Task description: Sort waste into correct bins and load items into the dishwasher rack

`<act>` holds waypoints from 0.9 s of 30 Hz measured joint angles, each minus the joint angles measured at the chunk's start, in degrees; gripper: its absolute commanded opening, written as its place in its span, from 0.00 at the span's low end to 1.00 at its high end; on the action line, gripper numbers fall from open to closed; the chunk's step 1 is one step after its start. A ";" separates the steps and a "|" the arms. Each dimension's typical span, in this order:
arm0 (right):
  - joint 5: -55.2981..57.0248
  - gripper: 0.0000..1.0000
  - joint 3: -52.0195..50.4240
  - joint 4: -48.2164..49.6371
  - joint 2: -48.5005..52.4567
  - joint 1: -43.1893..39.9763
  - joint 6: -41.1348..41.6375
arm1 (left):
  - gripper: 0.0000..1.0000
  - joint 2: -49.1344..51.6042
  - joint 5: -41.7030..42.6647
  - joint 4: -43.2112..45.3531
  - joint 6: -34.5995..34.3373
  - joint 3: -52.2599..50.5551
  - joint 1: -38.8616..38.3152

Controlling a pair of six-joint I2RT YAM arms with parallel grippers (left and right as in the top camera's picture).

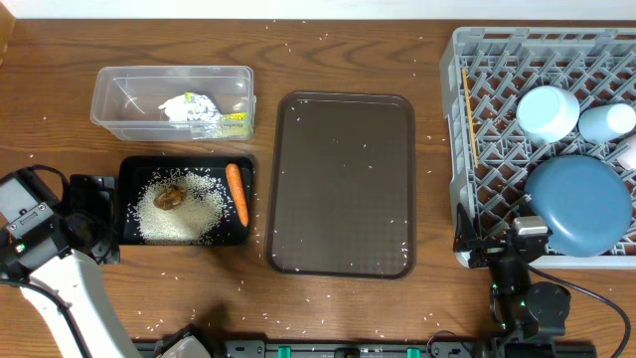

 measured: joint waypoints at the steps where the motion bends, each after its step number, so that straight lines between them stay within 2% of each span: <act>1: 0.00 0.99 -0.02 0.00 0.00 0.00 0.00 | 0.98 0.00 -0.17 0.00 0.00 0.00 0.00; 8: 0.04 0.99 -0.02 -0.02 0.00 0.00 0.00 | 0.98 -4.28 -1.86 -1.53 0.11 -0.02 -2.25; 15: 0.22 0.99 0.00 -0.04 0.00 0.00 -0.02 | 0.98 -12.20 -6.40 6.62 0.11 -1.70 -18.91; 20: 0.22 0.99 -0.02 -0.07 0.02 0.00 -0.02 | 0.98 -20.24 -17.64 8.90 2.60 -8.52 -28.76; 23: 0.26 0.99 -0.02 -0.04 0.00 0.00 -0.02 | 0.98 -23.80 -21.90 10.14 5.01 -14.32 -30.91; 27: 0.35 0.99 -0.02 -0.04 0.00 0.00 -0.02 | 0.98 -26.25 -23.85 17.20 6.73 -21.66 -31.32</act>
